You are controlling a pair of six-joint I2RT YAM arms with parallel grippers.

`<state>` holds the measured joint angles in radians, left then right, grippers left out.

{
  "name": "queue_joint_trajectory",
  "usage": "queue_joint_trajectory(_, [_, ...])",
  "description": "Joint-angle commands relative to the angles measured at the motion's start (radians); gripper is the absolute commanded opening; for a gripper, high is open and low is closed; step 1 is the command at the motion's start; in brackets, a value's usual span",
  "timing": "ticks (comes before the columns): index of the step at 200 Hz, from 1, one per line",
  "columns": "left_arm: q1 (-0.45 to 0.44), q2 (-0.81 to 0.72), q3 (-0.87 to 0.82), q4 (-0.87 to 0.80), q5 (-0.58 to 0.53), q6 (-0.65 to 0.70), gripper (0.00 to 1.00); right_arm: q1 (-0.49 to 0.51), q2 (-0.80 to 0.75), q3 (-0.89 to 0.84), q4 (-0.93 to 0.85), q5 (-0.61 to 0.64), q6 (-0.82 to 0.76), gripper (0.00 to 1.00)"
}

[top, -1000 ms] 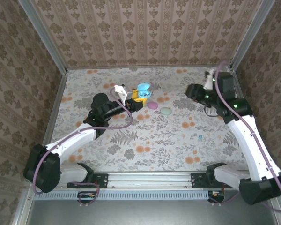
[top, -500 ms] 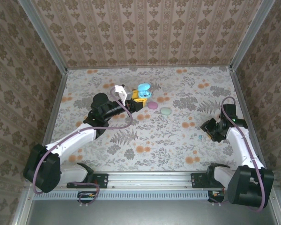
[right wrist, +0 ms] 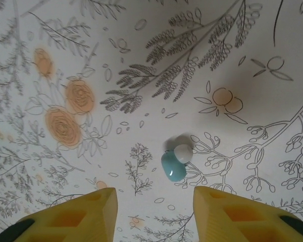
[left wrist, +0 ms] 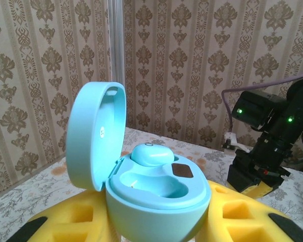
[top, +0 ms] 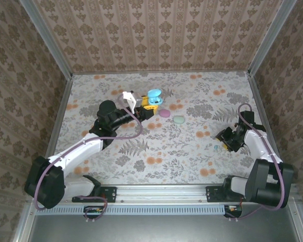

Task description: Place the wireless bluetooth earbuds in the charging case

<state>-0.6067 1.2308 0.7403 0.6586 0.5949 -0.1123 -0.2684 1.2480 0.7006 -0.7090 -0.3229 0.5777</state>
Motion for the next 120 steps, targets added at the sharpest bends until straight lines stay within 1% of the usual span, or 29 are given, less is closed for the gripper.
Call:
queue_joint_trajectory(1, [0.007,-0.021,0.001,0.01,-0.006,0.004,0.27,0.004,0.04,0.022,-0.003,-0.013,-0.04,0.44])
queue_joint_trajectory(27, [0.007,-0.021,0.003,0.004,-0.007,0.006,0.27,0.019,0.072,0.028,-0.001,0.004,-0.057,0.44])
queue_joint_trajectory(50, [0.007,-0.019,0.008,-0.002,-0.007,0.008,0.27,0.053,0.101,0.076,-0.013,0.069,-0.126,0.45])
queue_joint_trajectory(66, [0.007,-0.013,0.014,-0.003,-0.004,0.007,0.27,0.054,0.137,0.092,0.028,0.032,-0.152,0.44])
queue_joint_trajectory(73, [0.007,-0.01,0.018,-0.003,-0.001,0.007,0.27,0.055,0.187,0.106,0.029,0.033,-0.155,0.44])
queue_joint_trajectory(90, [0.007,-0.009,0.022,-0.007,0.001,0.004,0.27,0.057,0.251,0.128,0.038,0.026,-0.164,0.44])
queue_joint_trajectory(120, [0.005,-0.017,0.018,-0.011,-0.006,0.004,0.27,0.064,0.305,0.134,0.037,0.032,-0.17,0.45])
